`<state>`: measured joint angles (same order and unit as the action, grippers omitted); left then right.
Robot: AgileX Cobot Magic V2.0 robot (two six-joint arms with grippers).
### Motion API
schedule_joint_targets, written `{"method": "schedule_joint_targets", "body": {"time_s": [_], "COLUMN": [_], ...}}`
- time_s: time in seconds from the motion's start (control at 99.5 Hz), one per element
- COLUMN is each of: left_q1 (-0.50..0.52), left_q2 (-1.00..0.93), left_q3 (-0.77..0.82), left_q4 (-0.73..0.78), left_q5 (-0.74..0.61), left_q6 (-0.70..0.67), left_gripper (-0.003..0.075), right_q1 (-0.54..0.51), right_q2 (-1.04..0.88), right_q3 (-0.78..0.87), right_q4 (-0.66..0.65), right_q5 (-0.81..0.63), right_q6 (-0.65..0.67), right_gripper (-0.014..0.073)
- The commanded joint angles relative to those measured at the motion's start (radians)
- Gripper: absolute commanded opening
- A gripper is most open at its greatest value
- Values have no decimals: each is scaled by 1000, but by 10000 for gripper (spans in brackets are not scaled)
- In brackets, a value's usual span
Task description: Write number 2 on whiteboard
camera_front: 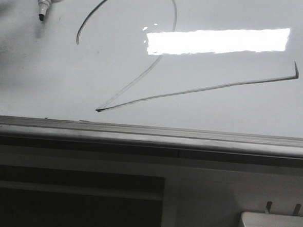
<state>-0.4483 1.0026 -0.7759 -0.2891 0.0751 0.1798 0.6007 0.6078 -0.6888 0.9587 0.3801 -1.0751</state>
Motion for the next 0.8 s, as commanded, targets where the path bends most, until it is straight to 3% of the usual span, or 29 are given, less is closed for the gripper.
{"method": "schedule_joint_targets", "body": {"time_s": [0.0,0.191,0.493,0.794], "left_q1": [3,5,5,5], "left_q2": [-147,-420,-721,-761], "left_q3": [-28,79,352,471], "left_q4": [63,98,96,96], "left_q5": [-12,171,176,176], "left_q6": [1,1,1,1], "left_gripper": [336,-19,-20,-20], "right_q1": [-30,-50,-50,-50], "right_q2": [-64,-232,-343,-343], "right_q3": [59,348,491,495], "right_q4": [-1,1,1,3], "right_q5": [-164,-398,-404,-404], "right_q6": [12,12,12,12], "right_gripper": [-71,-71,-71,-71]}}
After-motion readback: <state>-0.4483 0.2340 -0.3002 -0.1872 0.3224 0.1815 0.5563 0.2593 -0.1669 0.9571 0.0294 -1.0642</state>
